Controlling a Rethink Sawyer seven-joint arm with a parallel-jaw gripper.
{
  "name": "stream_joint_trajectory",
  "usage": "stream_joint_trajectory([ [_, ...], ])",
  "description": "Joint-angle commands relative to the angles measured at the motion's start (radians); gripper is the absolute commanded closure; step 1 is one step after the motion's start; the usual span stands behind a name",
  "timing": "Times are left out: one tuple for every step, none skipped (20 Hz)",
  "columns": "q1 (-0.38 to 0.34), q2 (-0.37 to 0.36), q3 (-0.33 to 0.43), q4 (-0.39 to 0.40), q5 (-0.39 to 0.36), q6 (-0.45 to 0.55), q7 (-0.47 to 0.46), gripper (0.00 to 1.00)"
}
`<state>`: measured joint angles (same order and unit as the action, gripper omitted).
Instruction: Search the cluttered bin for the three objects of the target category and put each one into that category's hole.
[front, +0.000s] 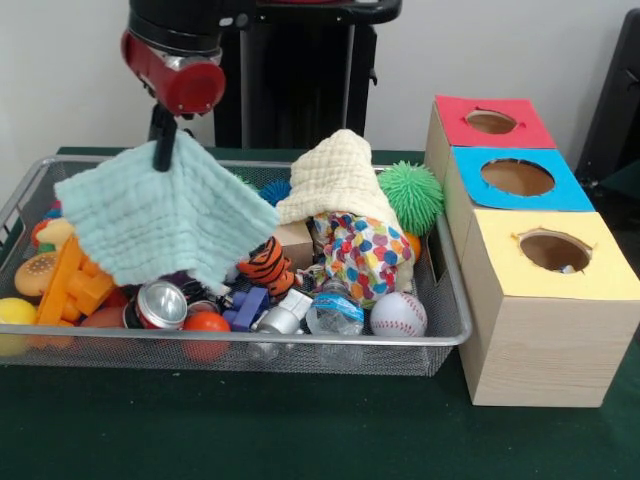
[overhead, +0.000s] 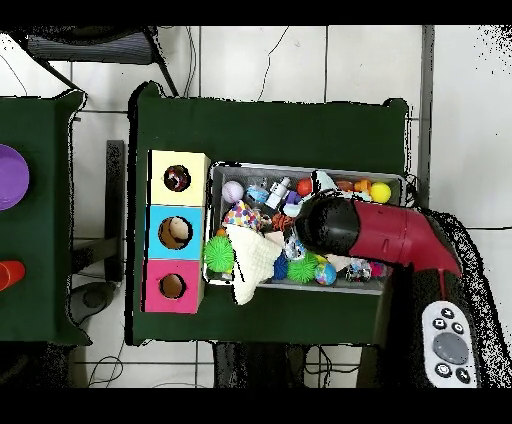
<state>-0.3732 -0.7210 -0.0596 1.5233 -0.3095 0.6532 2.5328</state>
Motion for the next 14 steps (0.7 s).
stream_joint_trajectory([
  [-0.035, 0.019, 0.12, -0.067, -0.103, 0.085, -0.312, 1.0],
  [-0.039, 0.022, 0.123, -0.061, -0.108, 0.085, -0.308, 1.0],
  [-0.044, 0.031, 0.127, -0.061, -0.113, 0.083, -0.302, 1.0],
  [-0.049, 0.034, 0.132, -0.054, -0.115, 0.073, -0.295, 1.0],
  [-0.059, 0.048, 0.138, -0.06, -0.117, 0.074, -0.296, 1.0],
  [-0.068, 0.046, 0.152, -0.05, -0.117, 0.063, -0.3, 1.0],
  [-0.074, 0.046, 0.162, -0.045, -0.114, 0.062, -0.301, 1.0],
  [-0.081, 0.045, 0.174, -0.033, -0.11, 0.078, -0.308, 1.0],
  [-0.096, 0.039, 0.194, -0.009, -0.119, 0.052, -0.297, 0.0],
  [-0.1, 0.04, 0.199, -0.007, -0.108, 0.073, -0.3, 0.0],
  [-0.103, 0.041, 0.204, -0.006, -0.097, 0.095, -0.303, 0.0],
  [-0.102, 0.038, 0.202, 0.005, -0.088, 0.098, -0.277, 0.0],
  [-0.105, 0.044, 0.208, 0.026, -0.06, 0.075, -0.223, 0.0],
  [-0.104, 0.044, 0.211, 0.04, -0.046, 0.062, -0.189, 0.0],
])
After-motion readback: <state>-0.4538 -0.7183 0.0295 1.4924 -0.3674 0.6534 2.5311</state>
